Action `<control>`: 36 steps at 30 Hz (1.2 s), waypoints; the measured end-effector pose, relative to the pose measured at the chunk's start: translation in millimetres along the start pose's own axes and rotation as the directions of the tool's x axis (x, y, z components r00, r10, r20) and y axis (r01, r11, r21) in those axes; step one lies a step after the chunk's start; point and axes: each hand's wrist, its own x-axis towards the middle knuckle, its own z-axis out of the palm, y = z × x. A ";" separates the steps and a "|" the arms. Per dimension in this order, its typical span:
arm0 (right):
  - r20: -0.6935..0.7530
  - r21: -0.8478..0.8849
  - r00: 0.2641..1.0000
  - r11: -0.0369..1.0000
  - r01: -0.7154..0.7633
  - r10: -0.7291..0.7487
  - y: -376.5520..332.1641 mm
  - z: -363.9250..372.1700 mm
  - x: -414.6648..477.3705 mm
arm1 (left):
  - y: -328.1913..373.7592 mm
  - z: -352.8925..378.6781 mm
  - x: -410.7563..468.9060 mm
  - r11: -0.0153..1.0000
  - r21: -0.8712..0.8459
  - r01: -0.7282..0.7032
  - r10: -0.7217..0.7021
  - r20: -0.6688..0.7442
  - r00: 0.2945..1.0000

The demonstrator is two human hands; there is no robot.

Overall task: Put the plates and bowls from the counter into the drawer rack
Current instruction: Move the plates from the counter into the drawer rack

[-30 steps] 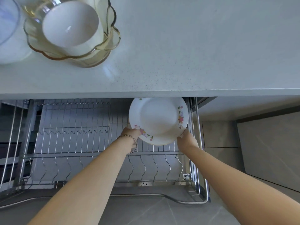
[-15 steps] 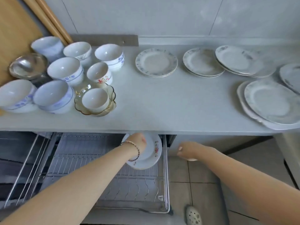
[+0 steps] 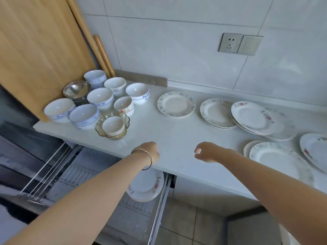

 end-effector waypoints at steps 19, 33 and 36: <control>-0.158 0.134 0.987 0.991 -0.011 0.033 27.6 -95.7 141.9 | 33.5 -46.6 138.4 0.874 -0.466 0.136 -0.182 -0.054 0.982; -0.100 0.274 0.981 0.953 -0.132 0.165 54.6 -142.5 392.6 | 59.7 -41.0 357.2 0.537 -0.709 0.457 -0.533 0.135 0.835; -0.073 0.316 0.979 0.935 -0.160 0.192 58.2 -138.3 415.1 | 48.0 -25.3 378.9 0.390 -0.801 0.453 -0.562 0.183 0.806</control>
